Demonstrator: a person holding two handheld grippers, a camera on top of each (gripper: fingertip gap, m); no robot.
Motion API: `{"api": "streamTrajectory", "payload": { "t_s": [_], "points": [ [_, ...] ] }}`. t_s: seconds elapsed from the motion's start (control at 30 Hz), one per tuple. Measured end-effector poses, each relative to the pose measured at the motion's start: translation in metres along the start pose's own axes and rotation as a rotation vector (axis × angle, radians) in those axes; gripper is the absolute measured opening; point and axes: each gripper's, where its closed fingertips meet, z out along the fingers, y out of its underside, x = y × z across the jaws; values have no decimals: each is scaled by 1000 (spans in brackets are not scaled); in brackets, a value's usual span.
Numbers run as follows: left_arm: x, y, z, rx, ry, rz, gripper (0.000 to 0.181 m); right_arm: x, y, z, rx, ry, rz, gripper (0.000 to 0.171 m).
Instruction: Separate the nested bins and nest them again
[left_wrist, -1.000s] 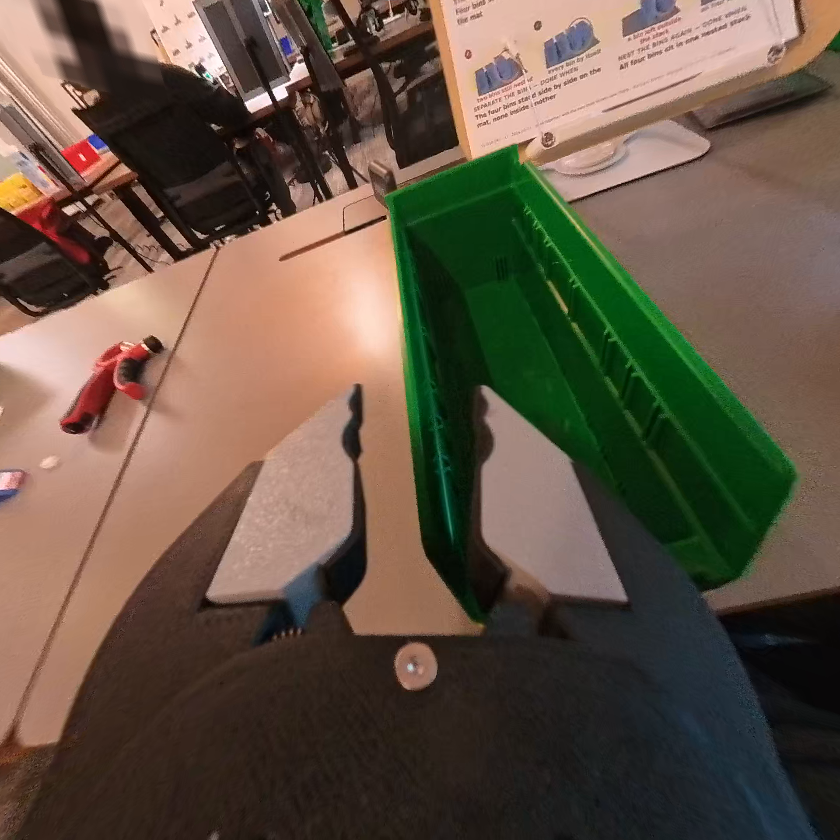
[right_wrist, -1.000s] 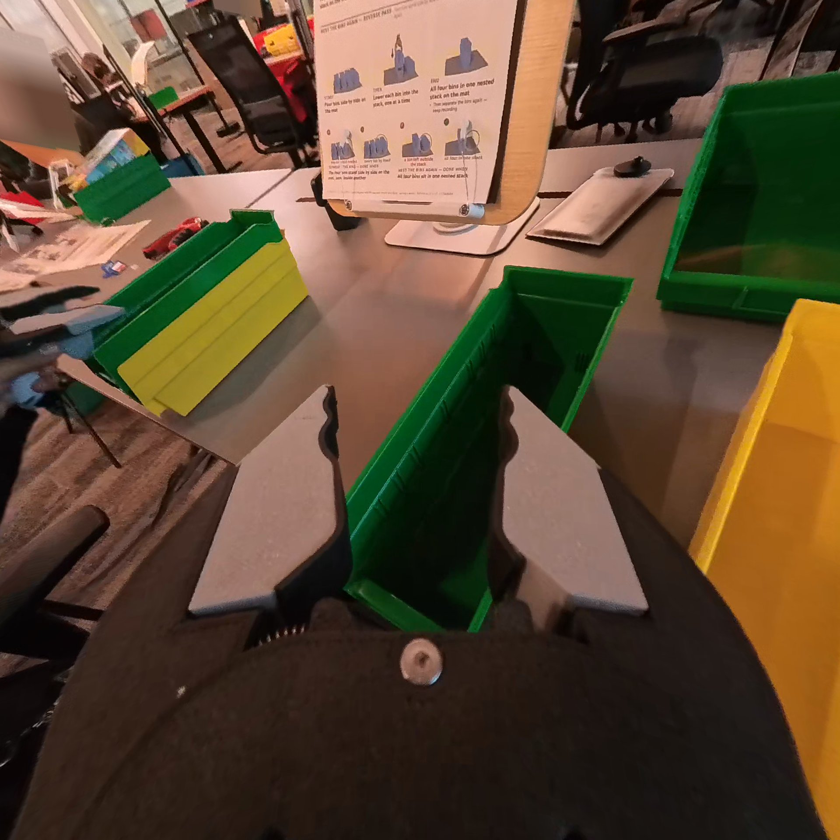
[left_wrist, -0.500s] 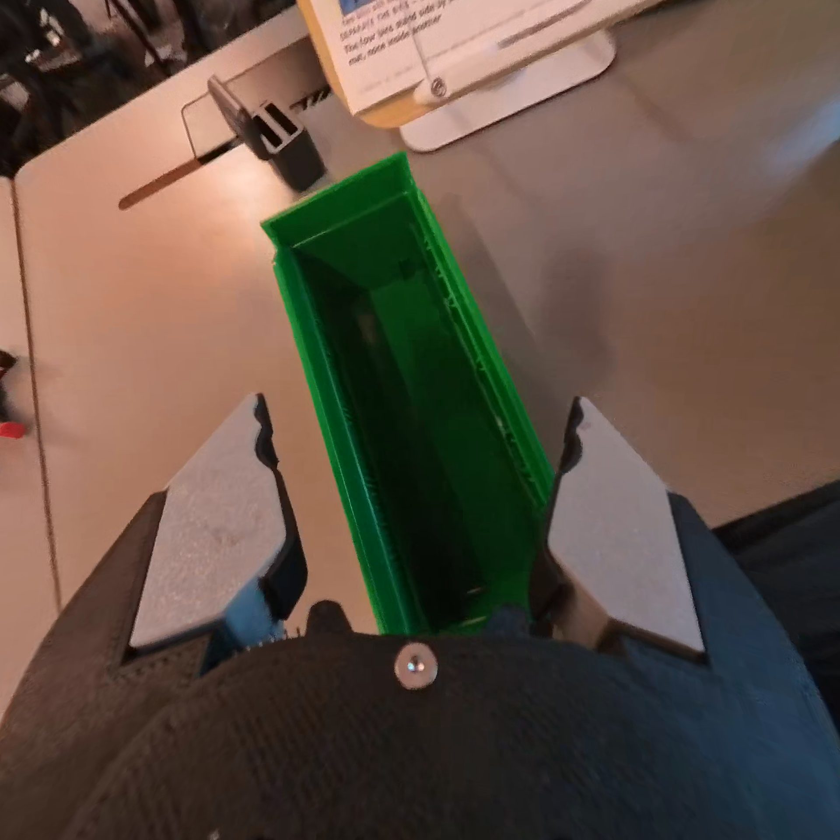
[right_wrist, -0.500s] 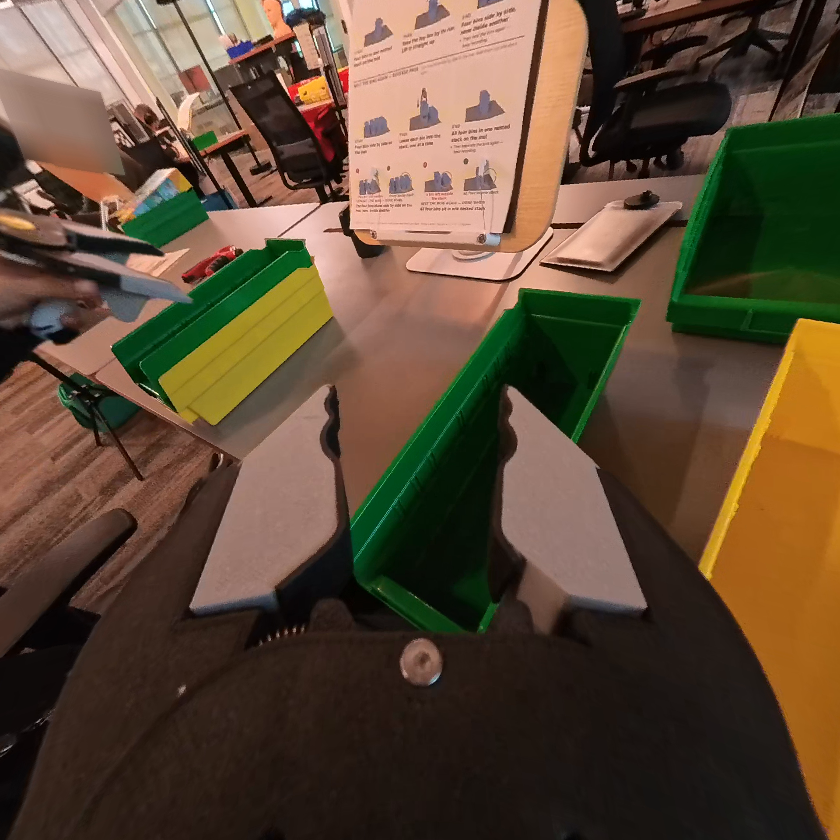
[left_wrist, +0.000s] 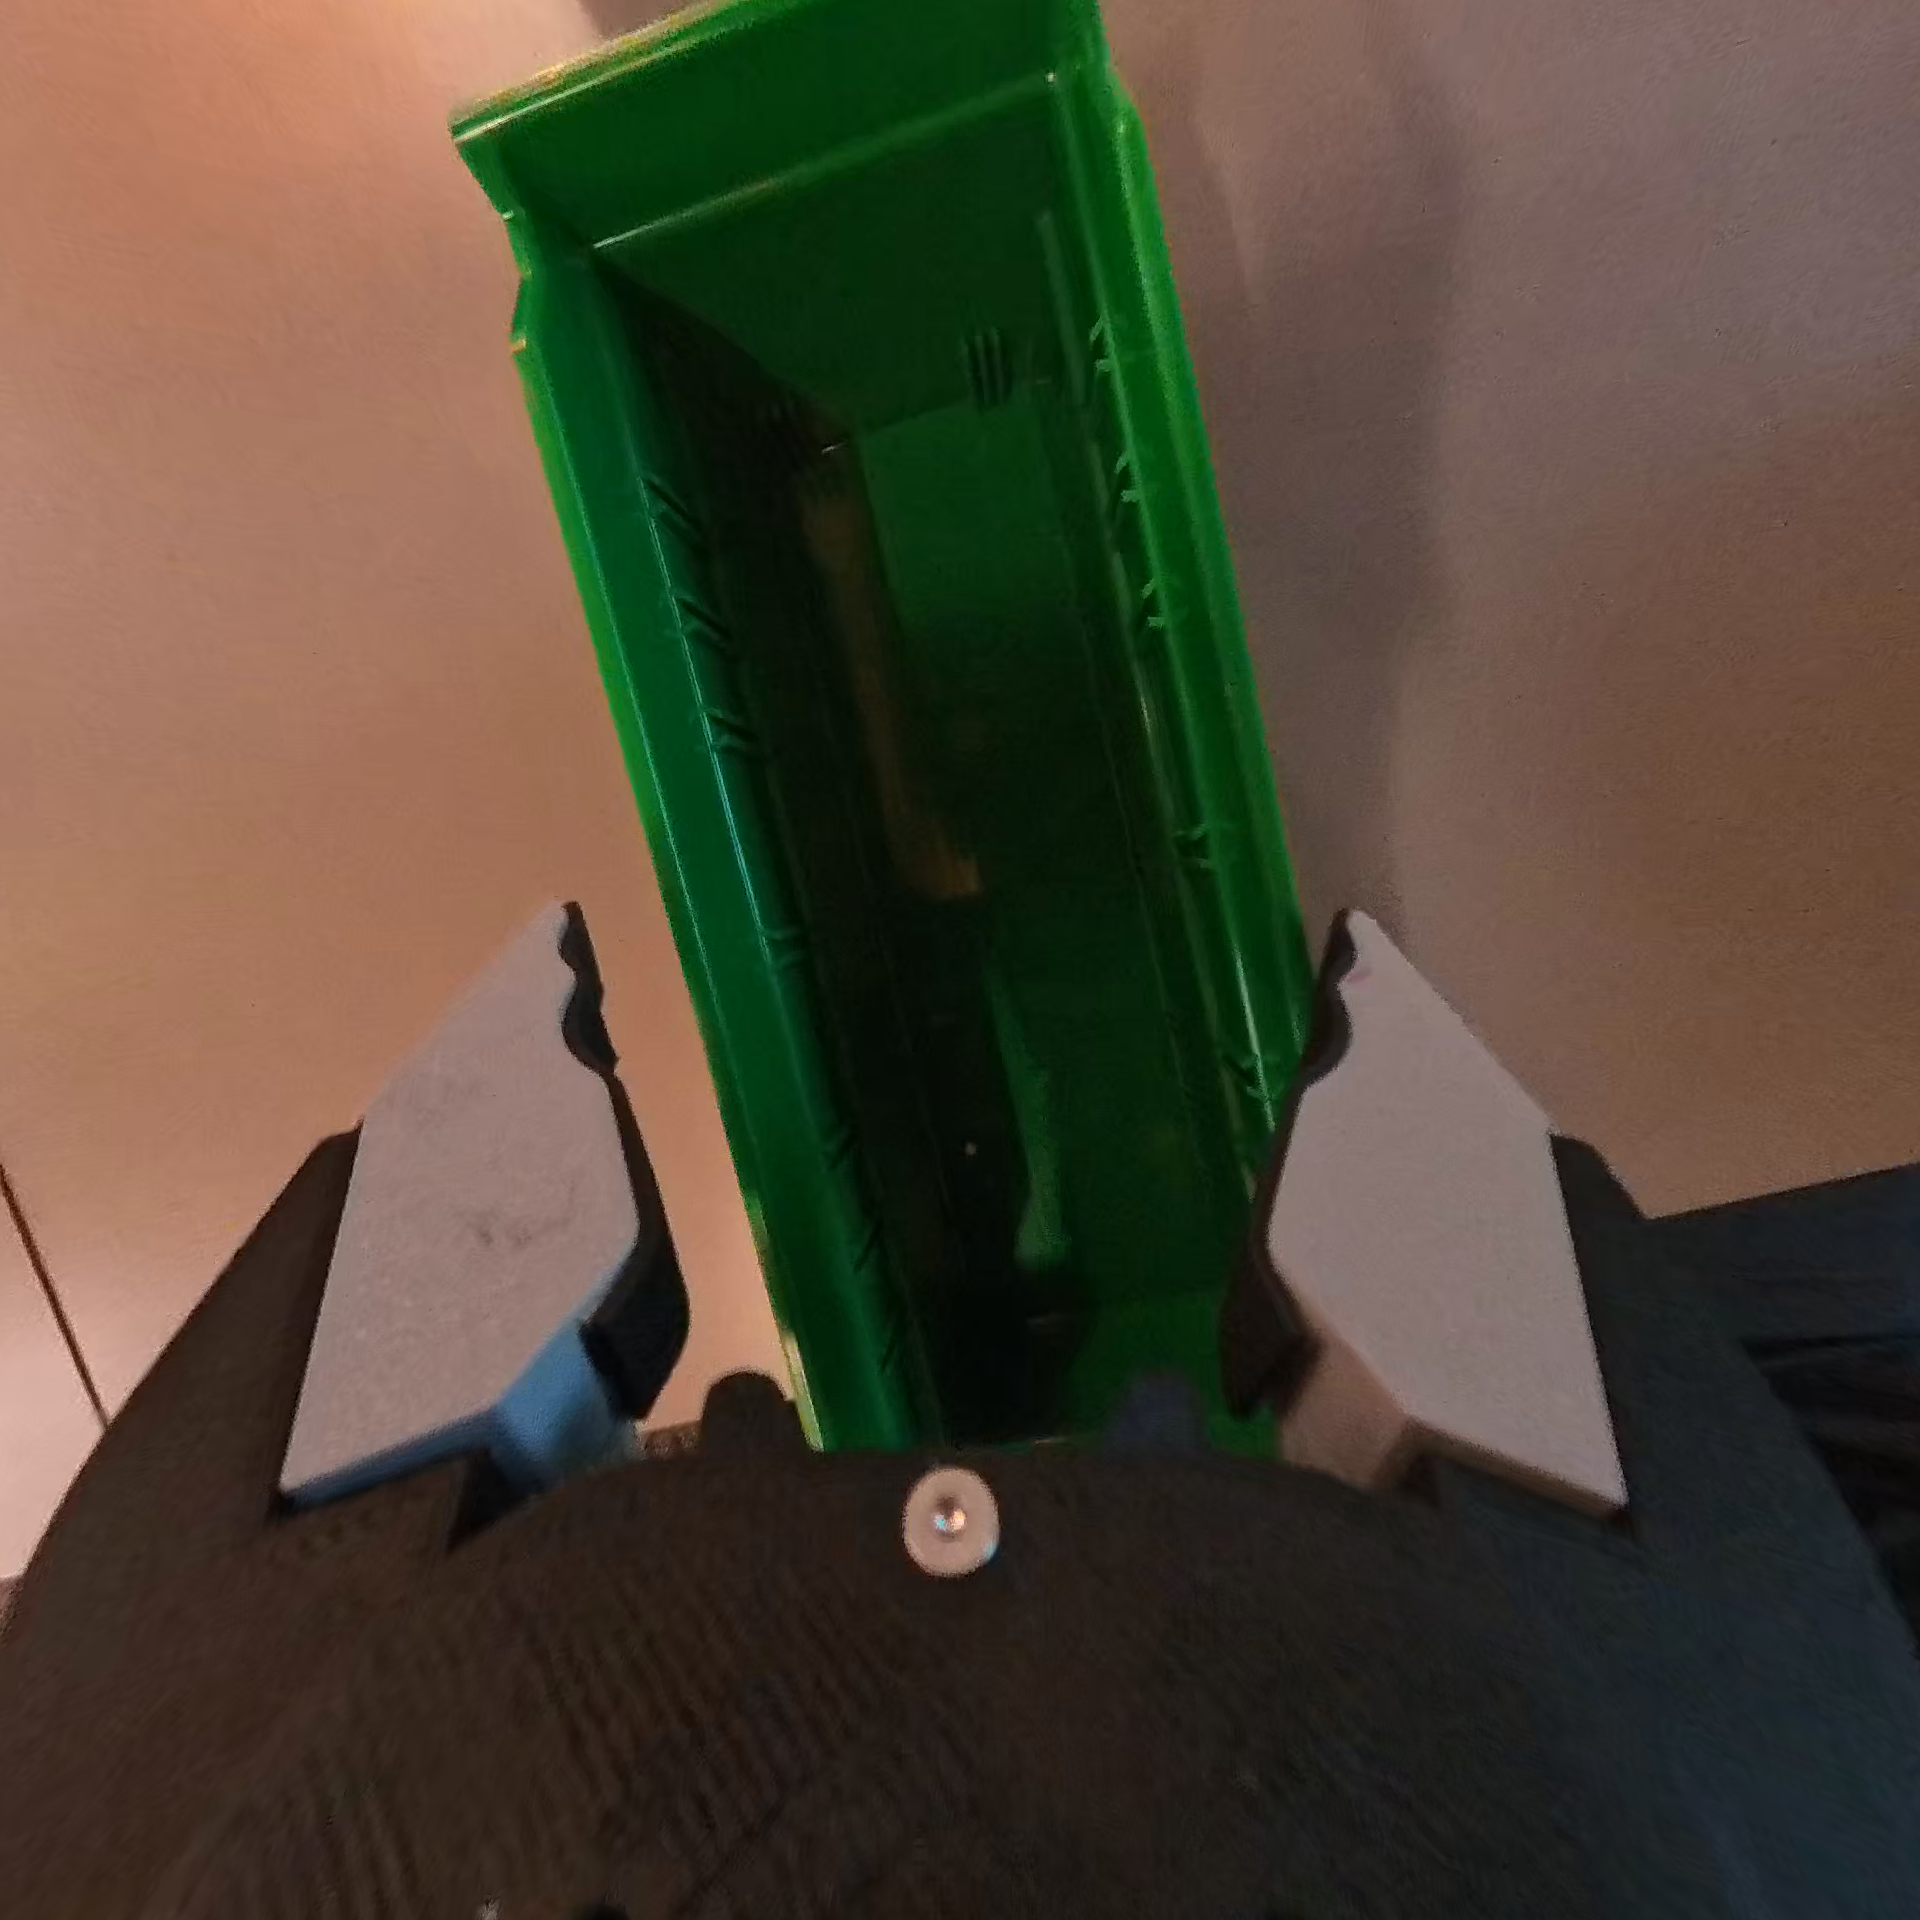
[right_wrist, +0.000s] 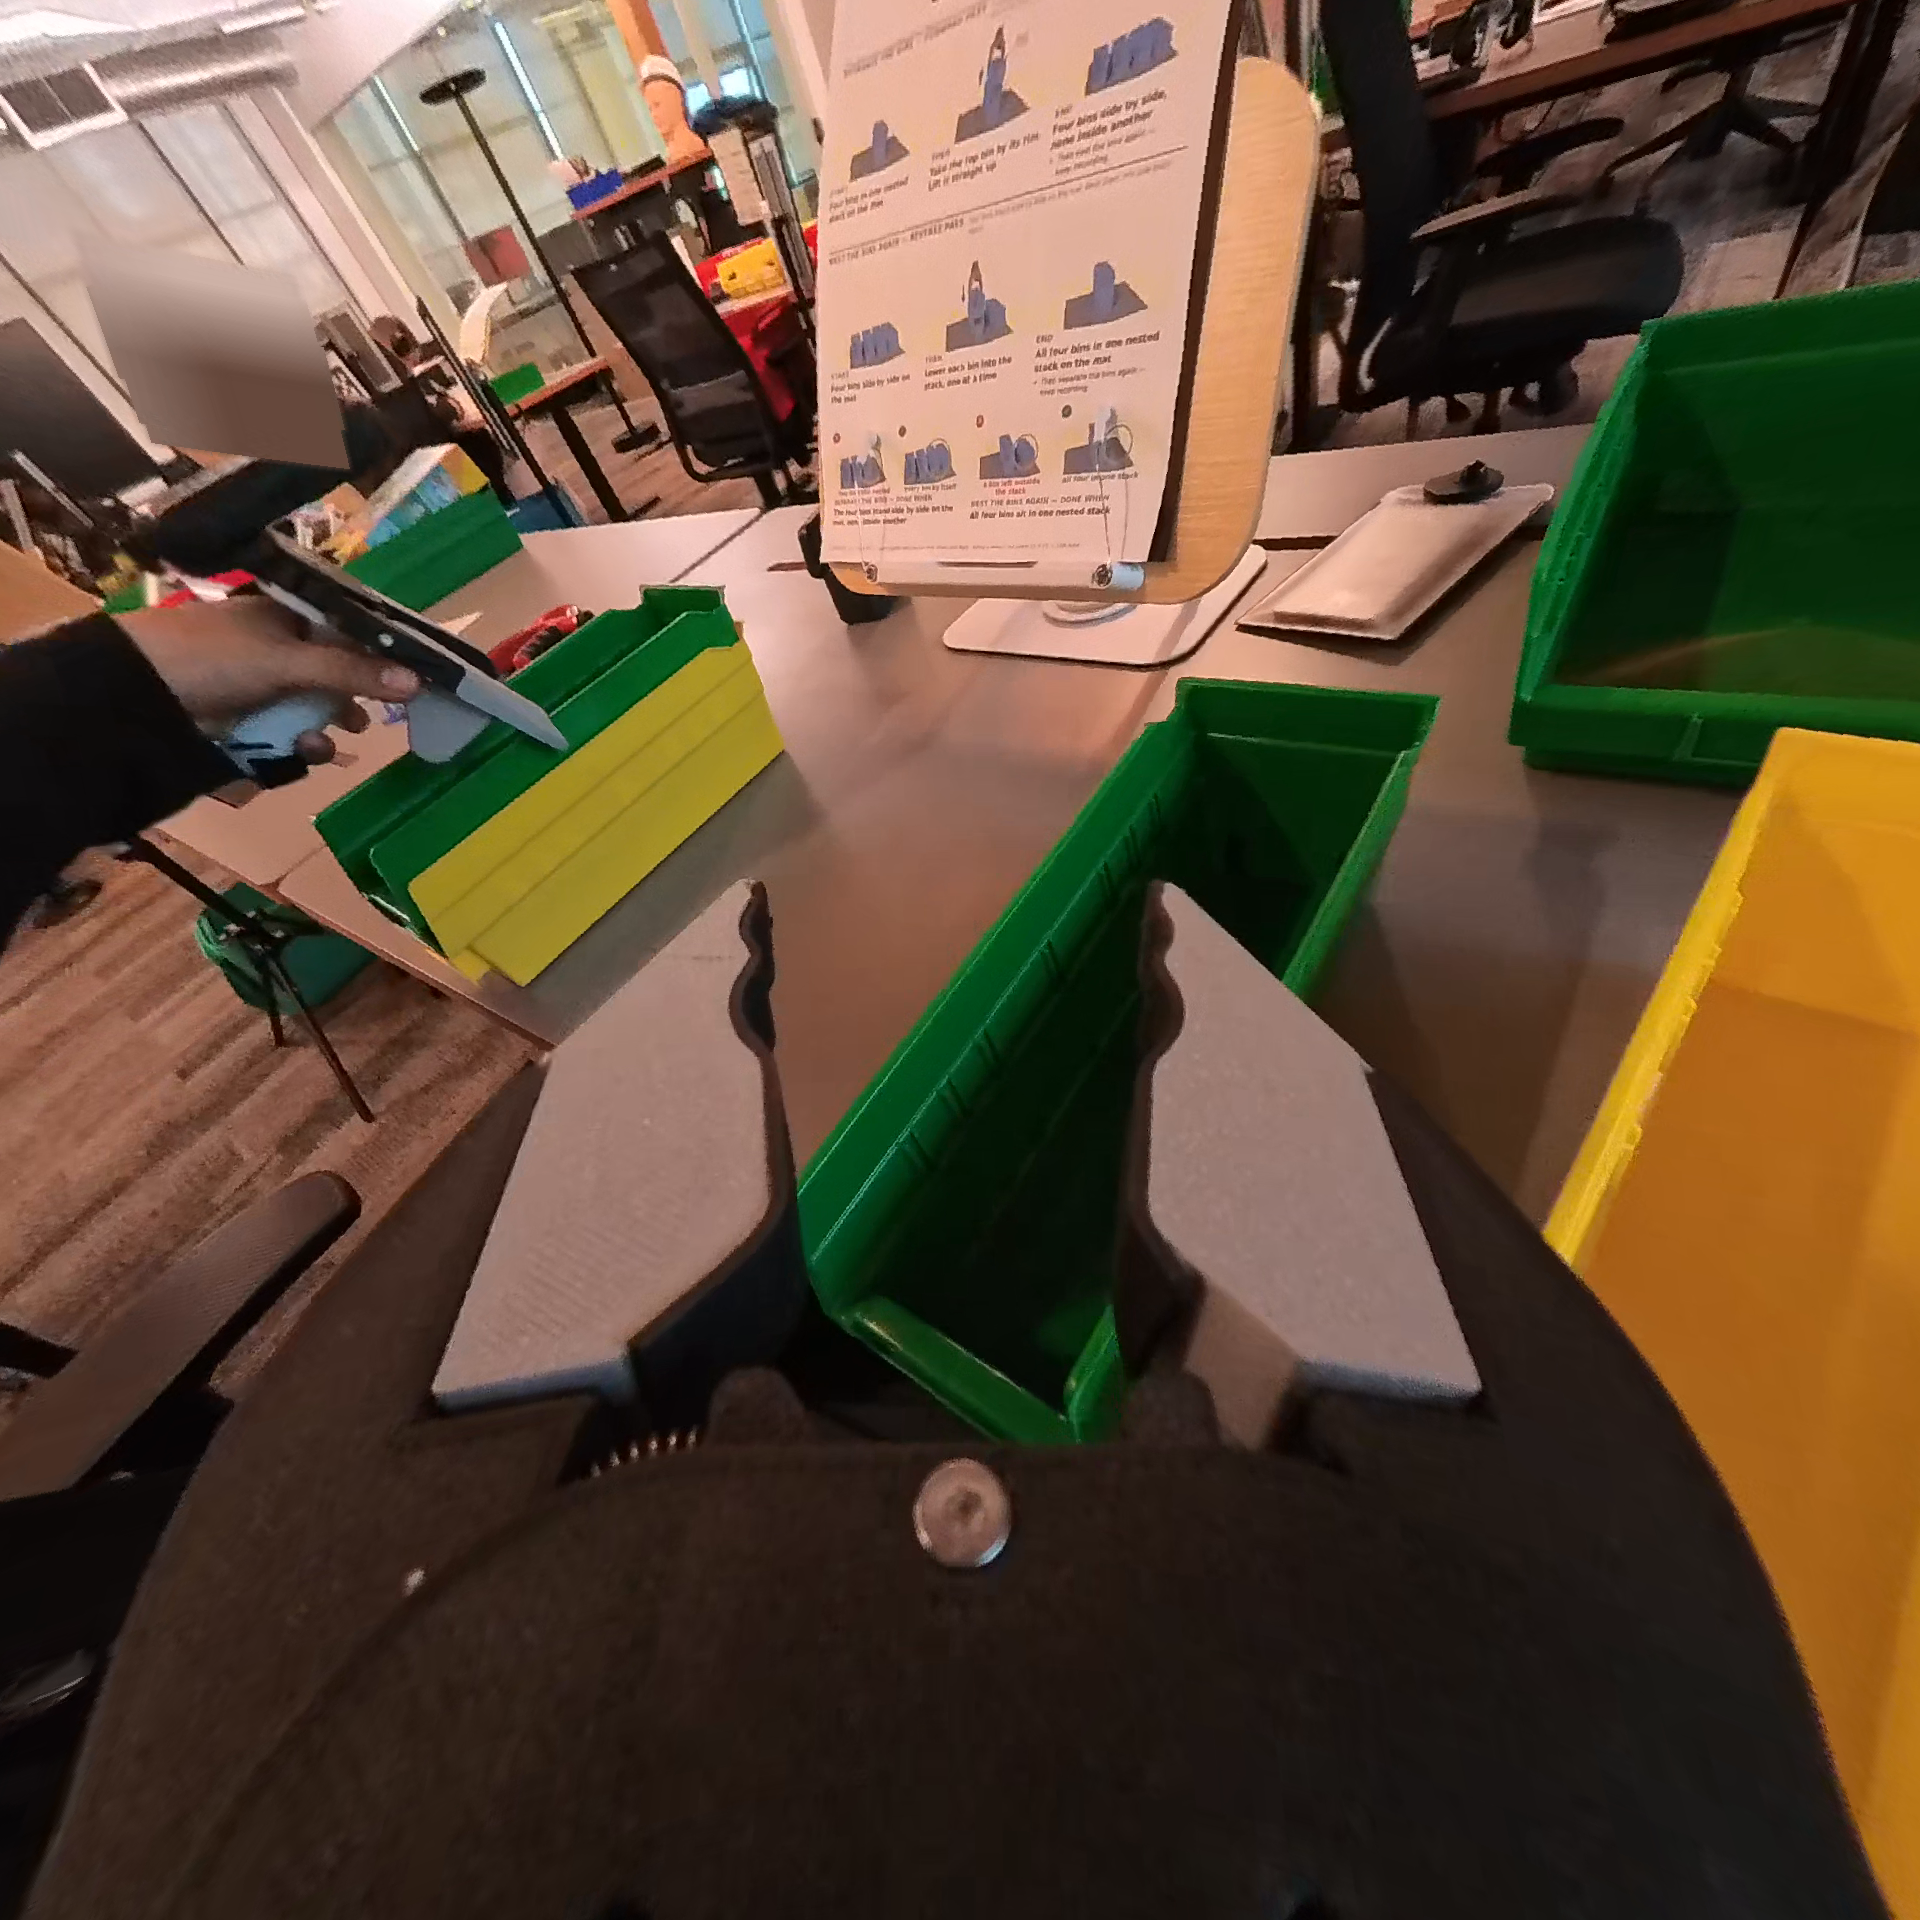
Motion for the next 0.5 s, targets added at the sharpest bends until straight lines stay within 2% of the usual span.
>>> {"api": "streamTrajectory", "payload": {
  "t_s": [0.2, 0.3, 0.5],
  "points": [
    [2, 8, 2, -80, -6, -42, 131, 1, -6, -12, 43, -21, 26, 68],
    [4, 14, 2, -134, 23, -94, 122, 0, -7, -14, 51, -25, 27, 68],
    [1, 12, 0, -155, 2, -74, 111, -1, -5, -11, 36, -41, 31, 68]
  ]
}}
